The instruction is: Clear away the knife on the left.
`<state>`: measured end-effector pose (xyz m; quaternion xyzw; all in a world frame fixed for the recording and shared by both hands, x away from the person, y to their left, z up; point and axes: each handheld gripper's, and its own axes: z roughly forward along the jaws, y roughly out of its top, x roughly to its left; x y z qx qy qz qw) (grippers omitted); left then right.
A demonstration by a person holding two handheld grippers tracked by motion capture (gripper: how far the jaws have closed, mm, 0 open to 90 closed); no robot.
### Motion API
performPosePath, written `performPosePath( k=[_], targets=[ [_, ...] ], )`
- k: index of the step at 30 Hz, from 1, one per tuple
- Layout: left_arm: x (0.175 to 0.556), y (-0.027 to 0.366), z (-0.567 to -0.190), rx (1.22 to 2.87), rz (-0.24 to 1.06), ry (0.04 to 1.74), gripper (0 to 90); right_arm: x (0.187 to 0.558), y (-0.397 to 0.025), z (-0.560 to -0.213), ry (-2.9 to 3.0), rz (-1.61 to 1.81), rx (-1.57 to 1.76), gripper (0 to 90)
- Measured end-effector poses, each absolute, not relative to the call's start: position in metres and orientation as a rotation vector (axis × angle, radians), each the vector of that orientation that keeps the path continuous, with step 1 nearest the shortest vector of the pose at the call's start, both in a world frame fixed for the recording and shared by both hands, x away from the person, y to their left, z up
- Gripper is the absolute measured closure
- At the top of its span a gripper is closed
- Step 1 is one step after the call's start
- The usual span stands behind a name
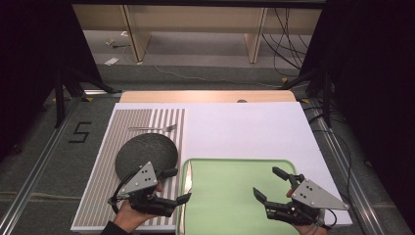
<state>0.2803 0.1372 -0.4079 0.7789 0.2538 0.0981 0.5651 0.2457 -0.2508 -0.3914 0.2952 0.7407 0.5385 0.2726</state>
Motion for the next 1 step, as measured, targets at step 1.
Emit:
performPosePath(
  k=[1],
  targets=[
    [0.2803, 0.1373, -0.4077, 1.829, 0.230, 0.598, 16.8, 0.2457, -0.2508, -0.3914, 1.993, 1.449, 0.794, 20.2]
  ],
)
